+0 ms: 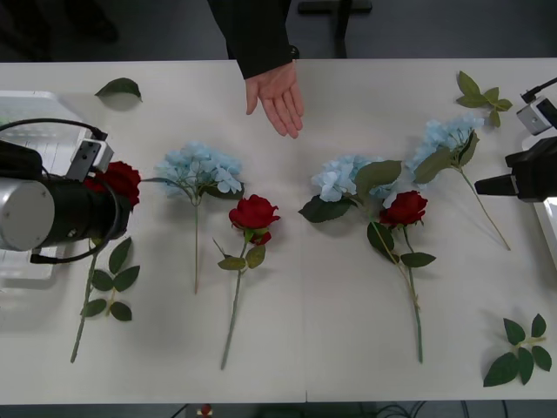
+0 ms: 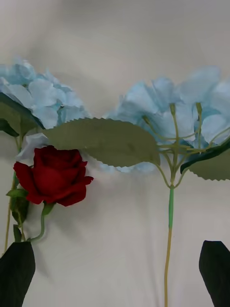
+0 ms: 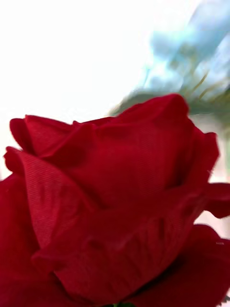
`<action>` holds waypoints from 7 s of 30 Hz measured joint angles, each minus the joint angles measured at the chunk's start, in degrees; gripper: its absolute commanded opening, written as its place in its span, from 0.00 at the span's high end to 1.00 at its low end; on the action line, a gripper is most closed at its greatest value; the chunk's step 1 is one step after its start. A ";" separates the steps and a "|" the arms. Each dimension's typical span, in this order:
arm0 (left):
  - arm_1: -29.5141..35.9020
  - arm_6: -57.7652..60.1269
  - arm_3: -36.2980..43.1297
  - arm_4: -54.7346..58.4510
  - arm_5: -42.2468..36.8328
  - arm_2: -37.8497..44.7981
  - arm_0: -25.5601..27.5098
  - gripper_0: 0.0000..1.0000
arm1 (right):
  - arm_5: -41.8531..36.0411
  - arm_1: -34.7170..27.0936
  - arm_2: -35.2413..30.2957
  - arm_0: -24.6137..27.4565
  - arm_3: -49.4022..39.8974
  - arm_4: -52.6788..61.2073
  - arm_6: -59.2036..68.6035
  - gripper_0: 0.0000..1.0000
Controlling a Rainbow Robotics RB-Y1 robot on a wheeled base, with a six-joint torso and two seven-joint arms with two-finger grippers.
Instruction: Place the red flowers into the right box and the blue flowers into the left box. If a person shows an open palm, hand one flower to the person first, then continue sorting.
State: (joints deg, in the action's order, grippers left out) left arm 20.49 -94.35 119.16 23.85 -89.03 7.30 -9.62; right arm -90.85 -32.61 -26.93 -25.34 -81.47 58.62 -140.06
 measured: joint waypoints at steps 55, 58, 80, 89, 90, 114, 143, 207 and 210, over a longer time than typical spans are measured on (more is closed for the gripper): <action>3.82 -3.34 -2.23 40.24 24.21 1.65 -7.44 1.00 | 33.46 0.41 21.77 0.05 15.55 -14.64 3.60 1.00; 3.82 -3.34 -2.23 40.26 24.21 1.65 -7.44 1.00 | 33.46 0.41 20.98 0.05 15.55 -14.48 3.60 1.00; 3.82 -3.33 -2.23 40.35 24.21 1.64 -7.43 1.00 | 29.43 0.41 7.81 0.11 -5.76 16.77 -7.56 1.00; 3.82 -3.33 -2.23 40.39 24.21 1.64 -7.43 1.00 | 50.36 0.43 19.52 -2.77 -7.05 29.85 -7.67 1.00; 3.82 -3.33 -2.23 40.40 24.21 1.64 -7.43 1.00 | 52.81 0.44 20.87 -3.10 -7.49 30.62 -7.75 1.00; 3.82 -3.32 -2.23 40.41 24.21 1.64 -7.43 1.00 | 68.53 2.83 29.91 -5.54 -9.76 35.35 -9.14 0.00; 3.82 -3.29 -2.23 40.93 24.21 1.64 -7.43 1.00 | 48.40 2.83 15.12 -0.17 -10.59 39.02 -11.16 0.00; -9.84 4.06 -18.12 46.55 51.77 -24.32 -21.97 1.00 | 6.06 2.78 16.11 10.17 -10.64 44.69 12.82 0.00; -9.84 4.07 -18.12 46.55 51.77 -24.31 -21.97 1.00 | 6.26 2.78 17.77 10.17 -10.64 44.69 12.99 0.00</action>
State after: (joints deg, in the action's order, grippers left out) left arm 10.65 -90.29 101.04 70.40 -37.27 -17.02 -31.60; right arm -84.59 -29.83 -9.16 -15.17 -92.10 103.31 -127.07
